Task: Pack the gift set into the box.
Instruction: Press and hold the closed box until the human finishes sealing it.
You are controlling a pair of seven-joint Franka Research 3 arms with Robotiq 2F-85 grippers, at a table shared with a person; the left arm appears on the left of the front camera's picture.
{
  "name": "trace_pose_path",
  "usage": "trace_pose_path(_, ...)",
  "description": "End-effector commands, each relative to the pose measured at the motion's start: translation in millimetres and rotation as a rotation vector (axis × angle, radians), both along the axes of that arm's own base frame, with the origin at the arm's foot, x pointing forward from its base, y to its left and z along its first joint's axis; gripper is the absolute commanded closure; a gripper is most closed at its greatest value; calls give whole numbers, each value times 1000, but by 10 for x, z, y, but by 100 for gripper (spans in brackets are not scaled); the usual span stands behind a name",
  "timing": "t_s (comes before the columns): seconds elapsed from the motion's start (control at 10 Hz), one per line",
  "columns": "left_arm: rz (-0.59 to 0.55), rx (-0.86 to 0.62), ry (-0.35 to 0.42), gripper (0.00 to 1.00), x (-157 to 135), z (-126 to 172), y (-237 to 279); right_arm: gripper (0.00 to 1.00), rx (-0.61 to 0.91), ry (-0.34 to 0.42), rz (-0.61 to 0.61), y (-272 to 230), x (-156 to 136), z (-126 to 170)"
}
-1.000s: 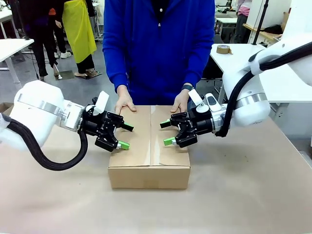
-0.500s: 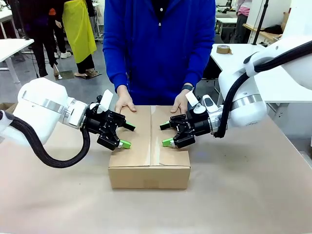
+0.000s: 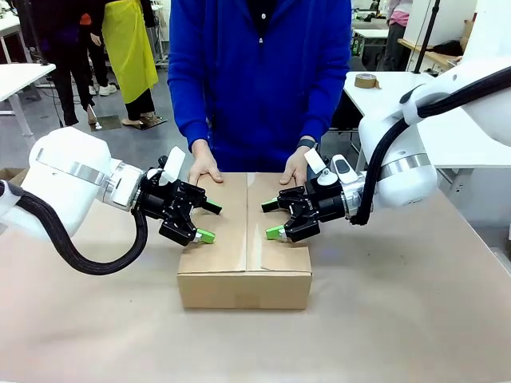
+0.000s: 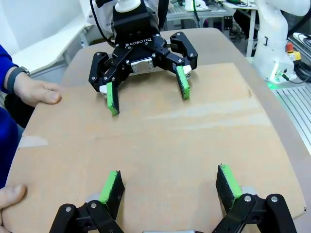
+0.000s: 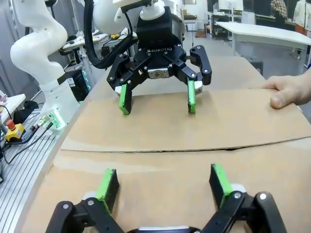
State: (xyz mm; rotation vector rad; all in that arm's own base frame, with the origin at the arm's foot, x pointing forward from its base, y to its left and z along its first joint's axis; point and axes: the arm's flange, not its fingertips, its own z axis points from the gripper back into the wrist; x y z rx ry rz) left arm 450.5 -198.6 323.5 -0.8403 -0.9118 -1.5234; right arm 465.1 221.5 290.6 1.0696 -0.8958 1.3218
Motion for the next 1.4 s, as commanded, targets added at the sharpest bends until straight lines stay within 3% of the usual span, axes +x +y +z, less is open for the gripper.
trace_pose_path(0.0, -16, -3, -15, 0, -21, -29, -2, 0, -3, -13, 1, -3, -4, -32)
trace_pose_path(1.3, -16, -3, -15, 0, -21, -29, -2, 0, -3, -13, 1, -3, -4, -32)
